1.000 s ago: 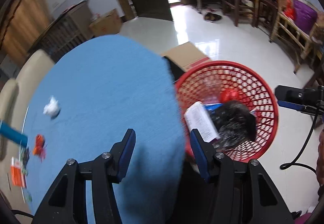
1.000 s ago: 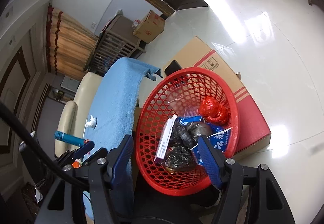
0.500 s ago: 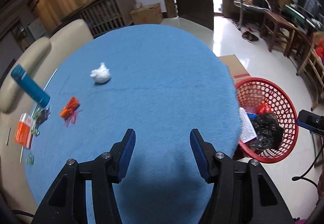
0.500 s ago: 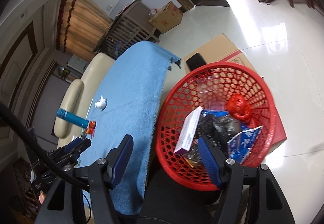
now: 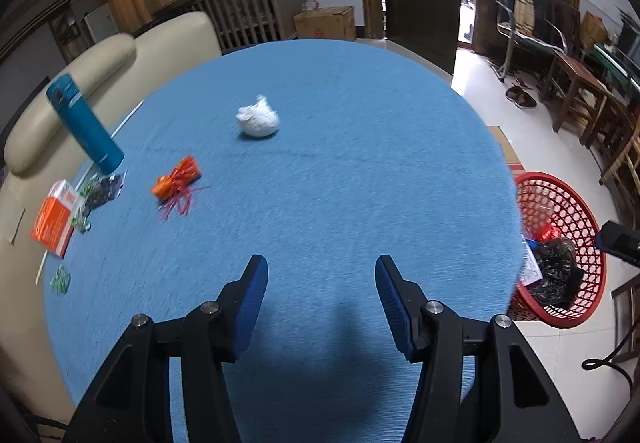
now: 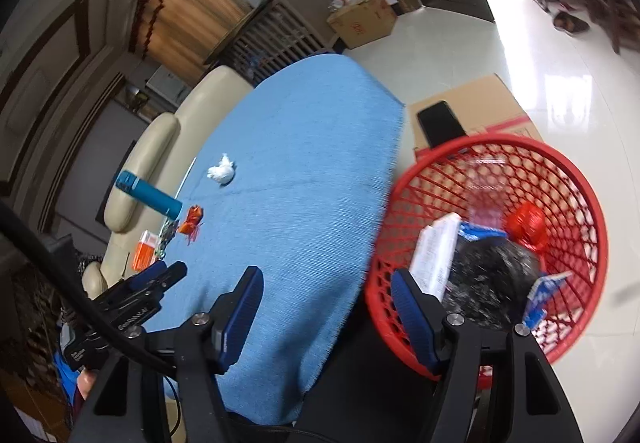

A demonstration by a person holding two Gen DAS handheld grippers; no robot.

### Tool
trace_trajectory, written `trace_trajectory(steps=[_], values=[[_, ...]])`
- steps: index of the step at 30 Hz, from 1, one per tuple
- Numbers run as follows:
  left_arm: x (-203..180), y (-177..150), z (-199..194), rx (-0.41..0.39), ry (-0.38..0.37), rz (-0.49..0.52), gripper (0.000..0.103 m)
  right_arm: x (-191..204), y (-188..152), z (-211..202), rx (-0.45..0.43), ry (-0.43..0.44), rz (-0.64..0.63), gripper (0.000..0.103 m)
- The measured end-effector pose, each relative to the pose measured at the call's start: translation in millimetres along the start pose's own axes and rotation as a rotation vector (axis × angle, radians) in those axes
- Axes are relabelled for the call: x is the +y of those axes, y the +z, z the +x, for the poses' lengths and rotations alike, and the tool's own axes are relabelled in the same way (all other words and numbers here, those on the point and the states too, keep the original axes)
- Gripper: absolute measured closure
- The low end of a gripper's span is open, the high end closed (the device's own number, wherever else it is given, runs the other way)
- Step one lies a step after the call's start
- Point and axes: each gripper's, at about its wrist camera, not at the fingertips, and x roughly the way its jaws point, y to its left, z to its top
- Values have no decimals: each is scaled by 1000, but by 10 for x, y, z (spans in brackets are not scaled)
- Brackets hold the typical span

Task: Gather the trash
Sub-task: 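Move both tools back over the table, then grasp the white tissue ball with the right tool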

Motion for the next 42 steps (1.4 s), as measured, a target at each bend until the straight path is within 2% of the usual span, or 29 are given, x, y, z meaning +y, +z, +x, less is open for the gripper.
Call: trace_trajectory(steps=[8, 17, 22, 26, 32, 40, 41, 42], values=[[724, -154, 218, 38, 57, -134, 46, 571, 296, 385, 45, 9, -121, 33], [1661, -340, 395, 77, 137, -325, 46, 1475, 621, 1292, 107, 29, -298, 33], [1972, -306, 532, 86, 154, -347, 46, 1781, 793, 1901, 150, 39, -310, 33], [2125, -178, 625, 68, 148, -329, 46, 1882, 942, 2359, 193, 70, -250, 34], [2230, 131, 863, 53, 65, -302, 46, 1984, 1153, 2908, 218, 78, -188, 39], [2177, 549, 1255, 42, -62, -266, 45, 2050, 1397, 3445, 227, 38, -151, 40], [2166, 581, 1291, 41, -72, -261, 44, 2054, 1402, 3494, 235, 33, -155, 43], [2157, 611, 1327, 38, -81, -256, 42, 2061, 1400, 3541, 244, 26, -162, 50]])
